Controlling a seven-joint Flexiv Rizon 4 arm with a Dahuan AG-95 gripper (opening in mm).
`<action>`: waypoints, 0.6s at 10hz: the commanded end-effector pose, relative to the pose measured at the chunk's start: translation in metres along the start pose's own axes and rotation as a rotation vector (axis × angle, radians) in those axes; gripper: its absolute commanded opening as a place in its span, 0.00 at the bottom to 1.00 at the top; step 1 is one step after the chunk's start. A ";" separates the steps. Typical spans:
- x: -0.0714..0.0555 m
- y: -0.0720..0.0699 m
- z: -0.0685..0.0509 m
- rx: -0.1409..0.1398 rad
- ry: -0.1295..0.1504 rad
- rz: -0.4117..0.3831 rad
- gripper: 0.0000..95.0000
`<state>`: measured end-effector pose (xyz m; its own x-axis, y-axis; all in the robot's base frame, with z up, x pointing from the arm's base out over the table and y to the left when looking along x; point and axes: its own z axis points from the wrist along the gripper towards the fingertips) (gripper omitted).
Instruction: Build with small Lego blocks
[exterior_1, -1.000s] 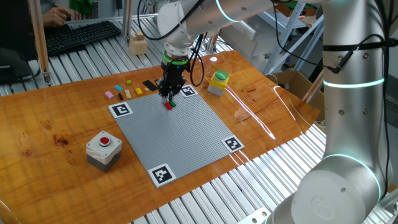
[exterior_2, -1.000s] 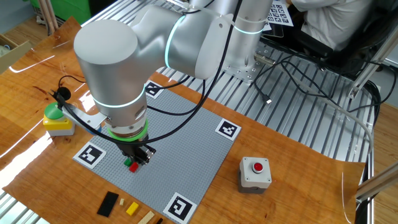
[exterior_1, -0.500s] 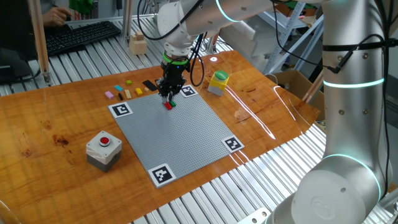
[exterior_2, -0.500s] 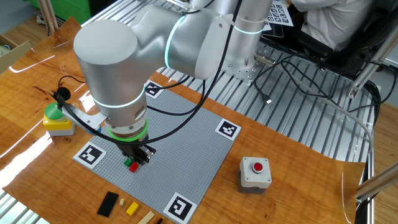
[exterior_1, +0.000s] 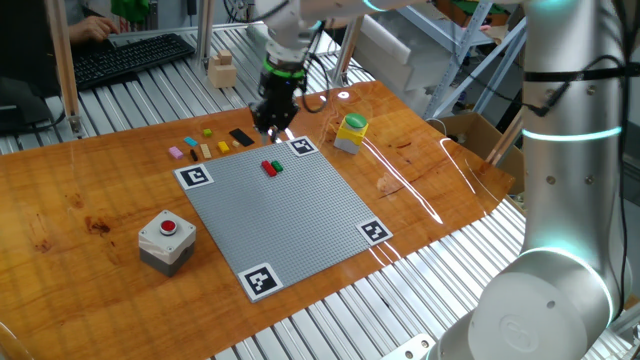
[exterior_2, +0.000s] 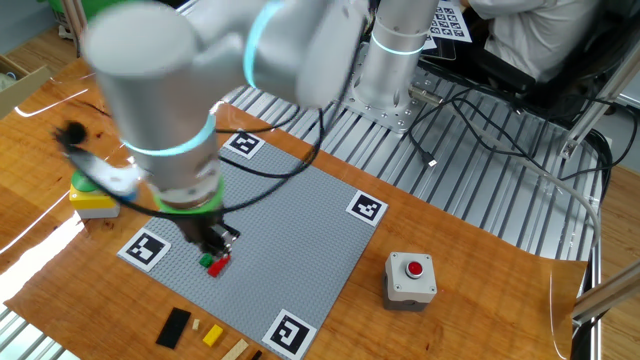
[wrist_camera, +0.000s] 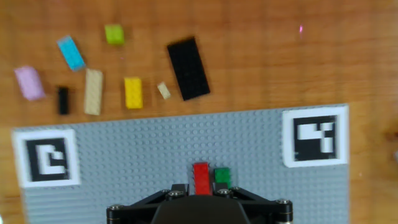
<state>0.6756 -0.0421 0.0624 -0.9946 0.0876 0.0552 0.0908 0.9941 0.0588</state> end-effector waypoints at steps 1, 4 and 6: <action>-0.002 -0.001 0.011 0.003 -0.023 0.004 0.20; -0.021 -0.002 0.014 0.003 -0.032 -0.026 0.20; -0.037 -0.001 0.020 0.005 -0.038 -0.048 0.20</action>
<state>0.7149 -0.0454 0.0380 -0.9989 0.0411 0.0205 0.0422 0.9975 0.0575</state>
